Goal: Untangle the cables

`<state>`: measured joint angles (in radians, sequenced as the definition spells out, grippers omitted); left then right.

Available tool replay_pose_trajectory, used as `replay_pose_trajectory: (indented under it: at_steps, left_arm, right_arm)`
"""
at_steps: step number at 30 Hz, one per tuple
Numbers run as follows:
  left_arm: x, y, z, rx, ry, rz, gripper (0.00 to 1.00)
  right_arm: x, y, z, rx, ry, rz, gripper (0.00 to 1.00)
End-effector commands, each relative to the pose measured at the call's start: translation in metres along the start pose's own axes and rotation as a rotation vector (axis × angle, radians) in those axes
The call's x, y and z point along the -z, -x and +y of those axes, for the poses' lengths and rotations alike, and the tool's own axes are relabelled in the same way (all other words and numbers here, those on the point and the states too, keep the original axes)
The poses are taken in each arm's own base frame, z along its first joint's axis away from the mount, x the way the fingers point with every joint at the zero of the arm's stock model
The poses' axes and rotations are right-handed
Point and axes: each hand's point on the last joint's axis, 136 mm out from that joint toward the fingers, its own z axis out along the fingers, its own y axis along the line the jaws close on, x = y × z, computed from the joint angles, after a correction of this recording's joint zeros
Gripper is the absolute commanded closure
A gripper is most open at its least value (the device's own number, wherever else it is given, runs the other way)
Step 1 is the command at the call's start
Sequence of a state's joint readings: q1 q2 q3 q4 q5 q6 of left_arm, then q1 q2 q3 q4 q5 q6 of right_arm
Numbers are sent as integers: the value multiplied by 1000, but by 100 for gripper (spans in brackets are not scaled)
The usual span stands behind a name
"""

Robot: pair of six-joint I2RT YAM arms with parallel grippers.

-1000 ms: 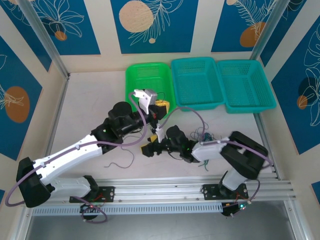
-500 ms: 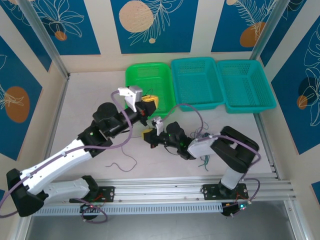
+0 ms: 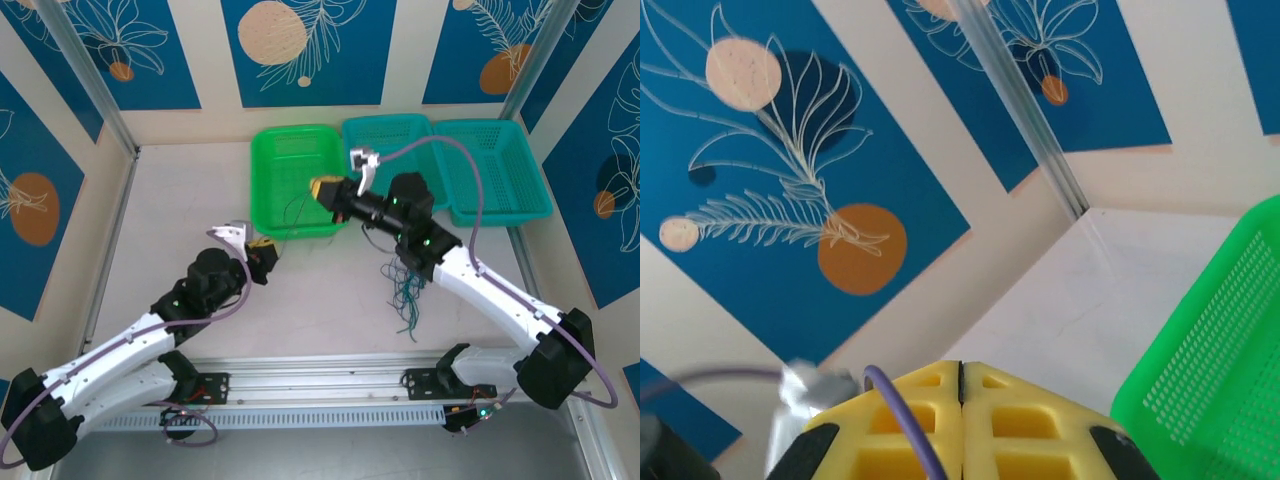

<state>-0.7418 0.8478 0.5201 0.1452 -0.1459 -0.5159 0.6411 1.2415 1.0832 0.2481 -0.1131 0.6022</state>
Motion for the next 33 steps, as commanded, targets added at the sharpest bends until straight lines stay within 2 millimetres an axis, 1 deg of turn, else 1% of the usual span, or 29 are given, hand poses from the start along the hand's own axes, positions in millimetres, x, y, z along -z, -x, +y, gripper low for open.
replay_pose_trajectory:
  at_steps: [1,2,5,8,10,12,13,14,16,18,19,21,23,25,26,28,31,32,33]
  left_arm:
    - [1,21,-27,42,-124,-43,57]
    - [3,24,-27,34,-123,-51,51]
    - [11,34,-27,-6,-107,-81,40]
    - [20,40,-28,-42,-113,-101,36]
    - [30,43,-32,-62,-145,-128,33]
    - [40,45,-36,-81,-186,-166,27]
    - [47,46,-37,-88,-203,-190,25]
    - [52,46,-38,-92,-214,-209,23]
    - [62,47,-37,-104,-227,-241,21]
    - [69,46,-36,-114,-235,-257,20]
    - [72,46,-36,-119,-237,-261,20]
    - [76,46,-37,-127,-241,-260,19]
    - [78,47,-37,-136,-238,-255,19]
    - [81,47,-35,-143,-226,-247,18]
    - [80,46,-34,-145,-219,-239,18]
    - [80,44,-30,-147,-193,-221,18]
    - [77,40,-25,-143,-169,-202,18]
    - [76,39,-25,-141,-167,-195,18]
    - [74,38,-24,-138,-164,-186,18]
  right_arm:
    - [-7,9,6,-109,17,83,100]
    - [-8,22,11,-116,21,66,100]
    - [-7,59,17,-126,8,-9,100]
    - [-2,99,16,-156,-6,-92,100]
    - [-1,122,16,-163,0,-135,100]
    - [-3,142,13,-151,-12,-174,100]
    - [-7,151,12,-139,-15,-191,100]
    - [-10,158,11,-131,-14,-198,100]
    - [-24,170,5,-123,-20,-195,100]
    - [-40,174,-5,-109,-36,-181,100]
    - [-50,174,-15,-110,-57,-175,100]
    - [-68,168,-35,-114,-92,-157,100]
    - [-85,157,-61,-114,-143,-128,100]
    - [-104,136,-89,-94,-188,-69,100]
    - [-110,125,-102,-94,-216,-39,100]
    - [-125,88,-138,-106,-278,48,100]
    - [-137,31,-182,-137,-359,166,100]
    - [-138,16,-193,-143,-381,195,98]
    - [-139,-3,-205,-156,-406,236,90]
